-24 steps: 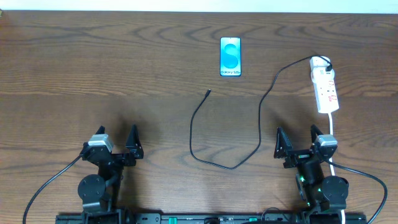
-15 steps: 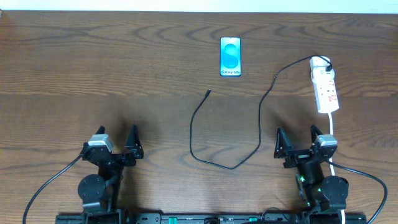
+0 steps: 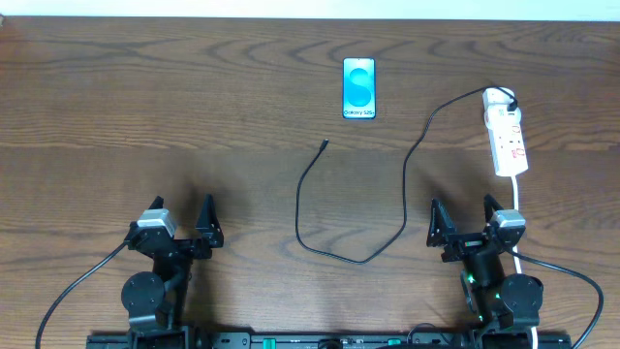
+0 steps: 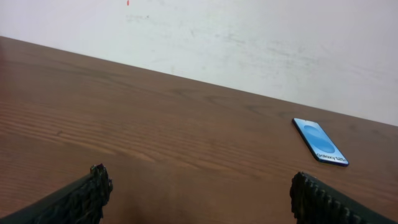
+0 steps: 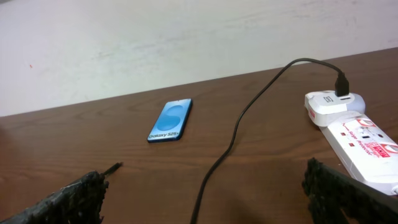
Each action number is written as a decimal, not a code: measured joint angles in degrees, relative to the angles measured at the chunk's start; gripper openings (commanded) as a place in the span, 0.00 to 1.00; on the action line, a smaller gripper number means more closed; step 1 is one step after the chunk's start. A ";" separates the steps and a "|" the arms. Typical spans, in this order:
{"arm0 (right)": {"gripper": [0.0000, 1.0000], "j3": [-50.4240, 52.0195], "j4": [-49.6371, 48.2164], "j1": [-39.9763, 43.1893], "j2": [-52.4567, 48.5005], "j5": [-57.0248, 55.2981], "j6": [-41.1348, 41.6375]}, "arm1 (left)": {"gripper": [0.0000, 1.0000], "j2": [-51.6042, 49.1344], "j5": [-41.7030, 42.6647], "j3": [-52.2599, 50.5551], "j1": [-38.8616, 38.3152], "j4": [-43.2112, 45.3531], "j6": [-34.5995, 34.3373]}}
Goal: Plug charger to phone and switch on socket
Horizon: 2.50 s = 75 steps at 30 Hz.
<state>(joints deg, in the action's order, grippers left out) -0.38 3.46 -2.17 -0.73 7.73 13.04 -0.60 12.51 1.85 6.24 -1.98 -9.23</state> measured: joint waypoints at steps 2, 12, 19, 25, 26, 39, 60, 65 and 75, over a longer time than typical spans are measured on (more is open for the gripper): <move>0.99 0.00 0.00 0.00 0.00 0.00 0.00 | 0.94 0.00 0.00 -0.02 0.00 -0.02 0.02; 0.99 0.00 0.00 0.00 0.00 0.00 0.00 | 0.94 0.02 0.00 0.00 0.00 0.00 0.02; 0.99 0.00 0.00 0.00 0.00 0.00 0.00 | 0.94 0.02 0.00 0.00 -0.02 0.00 0.02; 0.99 0.00 0.00 0.00 0.00 0.00 0.00 | 0.94 0.00 0.00 -0.02 -0.02 0.00 0.02; 0.99 0.00 0.00 0.00 0.00 0.00 0.00 | 0.94 0.02 0.00 0.00 -0.02 -0.02 0.02; 0.99 0.00 0.00 0.00 0.00 0.00 0.02 | 0.94 0.02 0.57 -0.11 0.00 0.37 -1.09; 0.99 0.02 -0.02 0.00 0.00 0.00 0.02 | 0.94 -1.03 7.26 1.07 0.00 27.47 -5.60; 0.99 0.00 -0.04 0.00 0.02 -0.02 0.02 | 0.94 -8.76 3.78 9.73 0.00 24.39 -5.84; 0.99 0.00 -0.02 -0.04 0.02 0.00 0.07 | 0.94 -48.13 5.57 45.88 -0.22 -30.08 -1.55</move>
<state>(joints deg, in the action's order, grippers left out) -0.38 3.44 -2.22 -0.71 7.73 13.10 -48.73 18.09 47.72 6.02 -32.05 -10.79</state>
